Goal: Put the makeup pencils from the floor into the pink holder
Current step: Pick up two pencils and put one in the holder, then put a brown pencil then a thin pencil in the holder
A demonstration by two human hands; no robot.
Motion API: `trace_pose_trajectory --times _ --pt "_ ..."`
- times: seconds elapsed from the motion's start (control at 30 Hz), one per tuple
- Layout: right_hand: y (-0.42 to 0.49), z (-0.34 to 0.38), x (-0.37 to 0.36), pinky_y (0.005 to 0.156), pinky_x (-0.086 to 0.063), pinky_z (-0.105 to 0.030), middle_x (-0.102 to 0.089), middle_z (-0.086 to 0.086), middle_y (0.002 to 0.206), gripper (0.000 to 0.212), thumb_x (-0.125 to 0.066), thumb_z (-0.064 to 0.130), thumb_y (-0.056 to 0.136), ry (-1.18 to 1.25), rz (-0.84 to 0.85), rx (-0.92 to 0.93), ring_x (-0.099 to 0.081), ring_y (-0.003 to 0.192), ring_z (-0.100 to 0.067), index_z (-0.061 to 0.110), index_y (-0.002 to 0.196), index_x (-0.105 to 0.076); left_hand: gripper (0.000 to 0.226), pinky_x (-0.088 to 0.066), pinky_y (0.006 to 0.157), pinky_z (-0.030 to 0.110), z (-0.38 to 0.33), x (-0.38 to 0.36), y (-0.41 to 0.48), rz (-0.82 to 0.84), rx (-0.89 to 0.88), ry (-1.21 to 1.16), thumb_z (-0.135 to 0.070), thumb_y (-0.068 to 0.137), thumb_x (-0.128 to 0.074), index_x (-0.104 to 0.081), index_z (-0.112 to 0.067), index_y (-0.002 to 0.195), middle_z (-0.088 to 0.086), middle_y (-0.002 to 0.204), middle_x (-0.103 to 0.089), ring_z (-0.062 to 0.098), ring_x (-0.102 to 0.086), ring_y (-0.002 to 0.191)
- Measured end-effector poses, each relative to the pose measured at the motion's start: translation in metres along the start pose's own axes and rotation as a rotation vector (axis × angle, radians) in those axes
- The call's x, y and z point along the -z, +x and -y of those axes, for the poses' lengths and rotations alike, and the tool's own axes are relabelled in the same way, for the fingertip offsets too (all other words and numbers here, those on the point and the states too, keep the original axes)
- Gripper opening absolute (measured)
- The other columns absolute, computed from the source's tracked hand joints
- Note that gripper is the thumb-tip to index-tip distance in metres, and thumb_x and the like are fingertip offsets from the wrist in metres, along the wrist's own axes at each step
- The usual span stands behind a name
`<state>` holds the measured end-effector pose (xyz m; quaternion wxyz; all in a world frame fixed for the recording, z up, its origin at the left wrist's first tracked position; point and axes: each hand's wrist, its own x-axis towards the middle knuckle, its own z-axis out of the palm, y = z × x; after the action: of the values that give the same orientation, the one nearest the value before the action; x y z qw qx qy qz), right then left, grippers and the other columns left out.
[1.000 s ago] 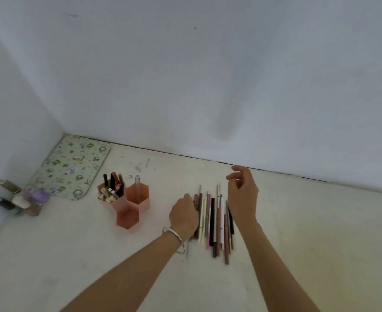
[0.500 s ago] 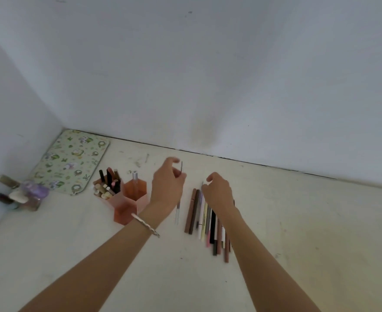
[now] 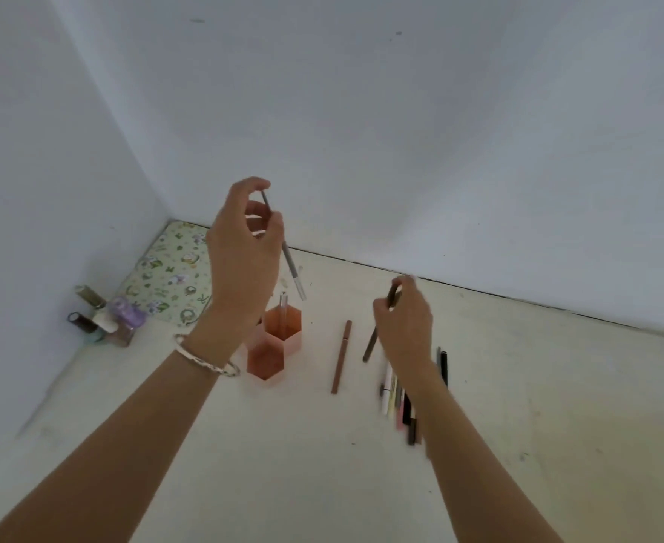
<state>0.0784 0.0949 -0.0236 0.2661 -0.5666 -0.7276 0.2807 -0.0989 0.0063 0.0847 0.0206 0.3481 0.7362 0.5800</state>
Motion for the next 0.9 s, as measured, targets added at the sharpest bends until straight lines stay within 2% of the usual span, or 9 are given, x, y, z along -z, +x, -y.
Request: trace_pose_trajectory --times 0.13,0.23,0.37,0.43,0.57,0.63,0.73,0.83,0.9 --pt "0.004 0.036 0.024 0.057 -0.039 -0.011 -0.055 0.01 0.075 0.029 -0.056 0.01 0.089 0.366 -0.17 0.086 -0.048 0.061 -0.006 0.026 0.112 -0.051 0.029 -0.051 0.071 0.015 0.023 0.013 -0.007 0.113 -0.07 0.201 -0.009 0.09 -0.064 -0.055 -0.024 0.113 -0.007 0.083 -0.064 0.007 -0.065 0.075" --pt "-0.005 0.055 0.023 0.058 -0.043 -0.014 -0.057 0.008 0.078 0.026 -0.056 0.008 0.09 0.505 -0.188 0.15 -0.051 0.063 -0.006 0.024 0.109 -0.051 0.025 -0.045 0.073 0.02 0.041 0.01 -0.021 0.233 -0.12 0.38 -0.011 0.089 -0.064 -0.056 -0.021 0.11 -0.005 0.084 -0.064 0.013 -0.062 0.078" --pt "-0.028 0.066 -0.006 0.059 -0.045 -0.014 -0.06 0.013 0.082 0.03 -0.058 0.01 0.089 0.545 -0.101 0.194 -0.053 0.065 -0.005 0.033 0.106 -0.049 0.027 -0.041 0.099 0.038 0.057 0.011 -0.026 0.332 -0.101 0.663 -0.019 0.087 -0.064 -0.065 -0.022 0.114 0.0 0.116 -0.065 0.024 -0.052 0.116" --pt "-0.04 0.067 -0.021 0.063 -0.046 -0.016 -0.059 0.015 0.084 0.032 -0.058 0.013 0.089 0.502 -0.047 0.236 -0.054 0.069 -0.008 0.038 0.107 -0.047 0.035 -0.038 0.103 0.04 0.055 0.017 -0.023 0.249 -0.083 0.597 -0.014 0.086 -0.062 -0.064 -0.019 0.12 0.003 0.122 -0.063 0.025 -0.049 0.121" --pt "-0.053 0.061 -0.041 0.068 -0.051 -0.028 -0.06 0.011 0.091 0.033 -0.058 0.014 0.09 0.386 0.036 0.301 -0.053 0.072 -0.013 0.037 0.111 -0.046 0.04 -0.039 0.102 0.036 0.037 0.03 -0.015 0.111 -0.119 0.428 -0.003 0.084 -0.056 -0.063 -0.016 0.121 0.001 0.119 -0.064 0.022 -0.051 0.117" --pt "-0.055 0.057 -0.045 0.069 -0.05 -0.024 -0.06 0.008 0.098 0.031 -0.059 0.014 0.091 0.336 0.057 0.346 -0.052 0.071 -0.009 0.029 0.117 -0.053 0.04 -0.04 0.099 0.029 0.027 0.03 -0.016 0.071 -0.111 0.347 -0.001 0.084 -0.054 -0.062 -0.017 0.12 -0.003 0.115 -0.063 0.018 -0.052 0.114" --pt "-0.051 0.048 -0.038 0.065 -0.044 -0.011 -0.057 0.005 0.104 0.032 -0.056 0.008 0.092 0.327 -0.055 0.362 -0.052 0.07 -0.005 0.017 0.123 -0.059 0.035 -0.048 0.087 0.022 0.013 0.016 -0.034 0.049 -0.122 0.155 0.001 0.084 -0.052 -0.061 -0.017 0.112 -0.008 0.104 -0.062 0.008 -0.058 0.1" --pt "-0.038 0.036 -0.02 0.062 -0.044 -0.014 -0.059 0.006 0.098 0.034 -0.048 -0.002 0.091 0.423 -0.175 0.198 -0.054 0.07 -0.007 0.018 0.118 -0.059 0.025 -0.052 0.077 0.018 0.017 -0.013 -0.068 0.251 -0.108 0.149 -0.004 0.088 -0.052 -0.058 -0.022 0.105 -0.014 0.094 -0.058 0.0 -0.059 0.085" --pt "-0.027 0.022 -0.006 0.062 -0.044 -0.02 -0.061 0.005 0.095 0.036 -0.045 -0.005 0.09 0.419 -0.232 0.113 -0.054 0.07 -0.01 0.017 0.115 -0.059 0.025 -0.054 0.078 0.025 0.032 -0.04 -0.093 0.51 -0.067 0.356 -0.008 0.09 -0.052 -0.056 -0.021 0.111 -0.008 0.1 -0.059 0.006 -0.062 0.085"
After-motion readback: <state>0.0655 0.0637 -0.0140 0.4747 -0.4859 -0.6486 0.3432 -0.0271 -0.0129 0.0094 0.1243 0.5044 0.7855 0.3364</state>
